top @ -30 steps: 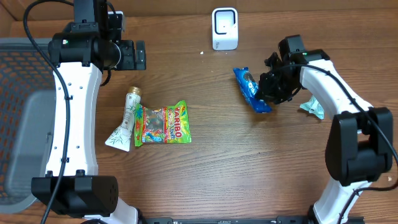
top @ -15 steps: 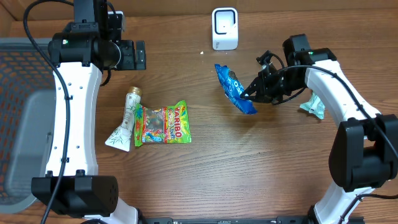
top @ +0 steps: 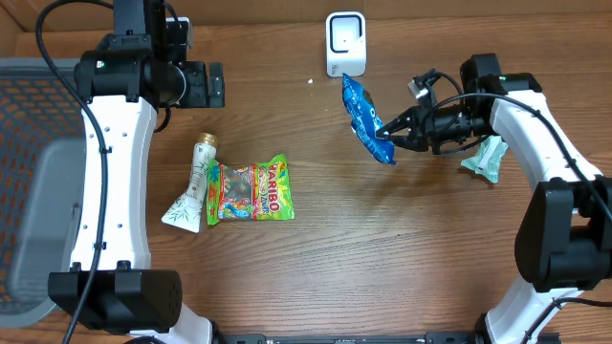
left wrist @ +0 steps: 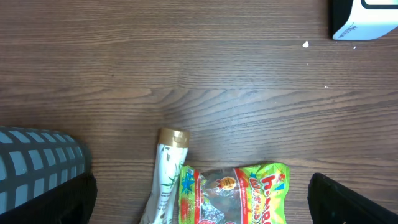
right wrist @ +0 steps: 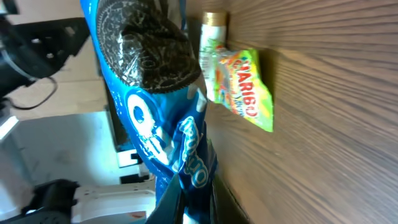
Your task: Scan the item barcode
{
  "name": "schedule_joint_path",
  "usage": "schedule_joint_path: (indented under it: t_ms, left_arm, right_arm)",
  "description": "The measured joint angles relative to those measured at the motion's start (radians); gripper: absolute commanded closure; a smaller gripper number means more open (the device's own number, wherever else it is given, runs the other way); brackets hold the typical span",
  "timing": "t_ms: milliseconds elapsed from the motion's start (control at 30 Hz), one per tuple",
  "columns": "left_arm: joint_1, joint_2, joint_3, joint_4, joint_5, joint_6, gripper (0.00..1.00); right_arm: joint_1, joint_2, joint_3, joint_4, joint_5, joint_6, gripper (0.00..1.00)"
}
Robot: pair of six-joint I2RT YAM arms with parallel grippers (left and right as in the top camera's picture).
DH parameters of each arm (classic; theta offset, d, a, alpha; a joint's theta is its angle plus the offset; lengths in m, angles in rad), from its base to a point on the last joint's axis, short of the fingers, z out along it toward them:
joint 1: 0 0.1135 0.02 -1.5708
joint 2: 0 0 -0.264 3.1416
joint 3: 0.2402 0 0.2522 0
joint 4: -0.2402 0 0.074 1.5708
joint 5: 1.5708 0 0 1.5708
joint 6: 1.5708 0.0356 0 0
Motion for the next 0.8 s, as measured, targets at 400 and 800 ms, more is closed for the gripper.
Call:
schedule_joint_path:
  t_ms: [400, 800]
  left_arm:
    - [0.000, 0.000, 0.000, 0.000, 0.000, 0.000, 0.00]
    - [0.000, 0.000, 0.000, 0.000, 0.000, 0.000, 0.00]
  right_arm:
    - [0.105, 0.000, -0.002, 0.083, 0.417, 0.029, 0.96]
    - [0.294, 0.000, -0.002, 0.139, 0.879, 0.074, 0.37]
